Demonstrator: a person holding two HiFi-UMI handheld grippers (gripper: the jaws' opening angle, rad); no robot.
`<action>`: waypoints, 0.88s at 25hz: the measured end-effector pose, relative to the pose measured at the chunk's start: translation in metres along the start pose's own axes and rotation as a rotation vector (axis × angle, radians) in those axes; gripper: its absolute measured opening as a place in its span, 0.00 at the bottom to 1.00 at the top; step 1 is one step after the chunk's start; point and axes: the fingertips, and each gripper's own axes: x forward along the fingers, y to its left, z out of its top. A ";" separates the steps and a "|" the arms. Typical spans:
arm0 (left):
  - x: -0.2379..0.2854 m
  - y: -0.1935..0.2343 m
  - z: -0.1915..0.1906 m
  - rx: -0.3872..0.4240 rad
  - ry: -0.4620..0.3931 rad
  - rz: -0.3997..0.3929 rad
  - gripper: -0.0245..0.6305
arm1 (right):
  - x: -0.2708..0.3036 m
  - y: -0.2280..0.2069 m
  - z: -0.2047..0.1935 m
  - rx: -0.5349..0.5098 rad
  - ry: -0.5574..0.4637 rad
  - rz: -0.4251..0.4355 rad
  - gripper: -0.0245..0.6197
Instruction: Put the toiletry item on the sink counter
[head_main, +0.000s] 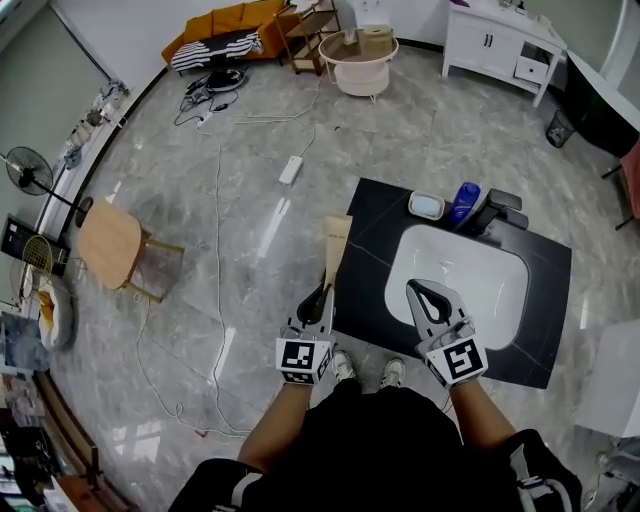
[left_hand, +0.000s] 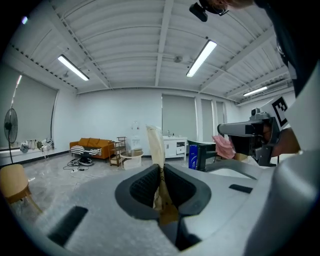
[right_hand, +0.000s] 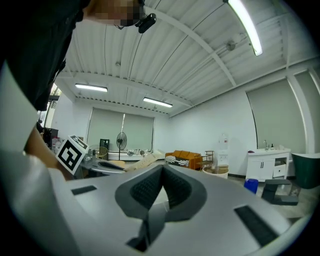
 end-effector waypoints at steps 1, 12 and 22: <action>0.005 0.002 -0.003 -0.001 0.006 -0.007 0.10 | 0.003 0.000 -0.002 0.002 0.006 0.000 0.05; 0.062 0.004 -0.088 -0.054 0.210 -0.071 0.10 | 0.010 -0.009 -0.035 0.023 0.097 -0.029 0.05; 0.098 0.006 -0.167 -0.027 0.433 -0.075 0.10 | -0.008 -0.019 -0.059 0.066 0.173 -0.092 0.05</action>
